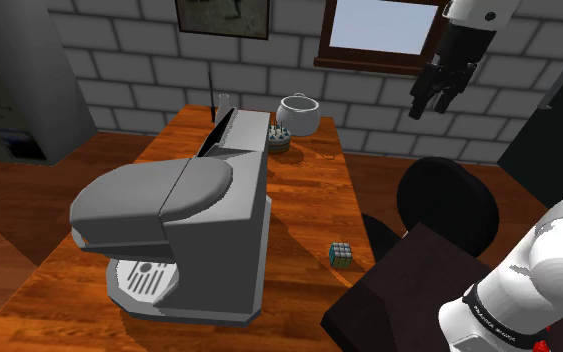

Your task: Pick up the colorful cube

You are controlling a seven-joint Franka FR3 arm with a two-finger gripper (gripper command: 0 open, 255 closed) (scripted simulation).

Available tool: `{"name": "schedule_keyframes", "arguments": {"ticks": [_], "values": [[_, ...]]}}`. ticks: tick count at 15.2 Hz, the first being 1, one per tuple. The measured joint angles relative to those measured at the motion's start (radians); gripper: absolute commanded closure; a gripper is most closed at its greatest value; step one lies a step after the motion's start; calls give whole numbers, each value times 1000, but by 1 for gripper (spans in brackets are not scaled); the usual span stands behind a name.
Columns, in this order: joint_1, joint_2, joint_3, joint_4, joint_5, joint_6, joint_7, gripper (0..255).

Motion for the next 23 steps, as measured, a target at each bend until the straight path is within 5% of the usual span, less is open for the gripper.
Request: {"name": "schedule_keyframes", "arguments": {"ticks": [13,23], "values": [[16,28,51,-342,31,351,73,0],[46,278,107,-532,72,776,142,0]]}}
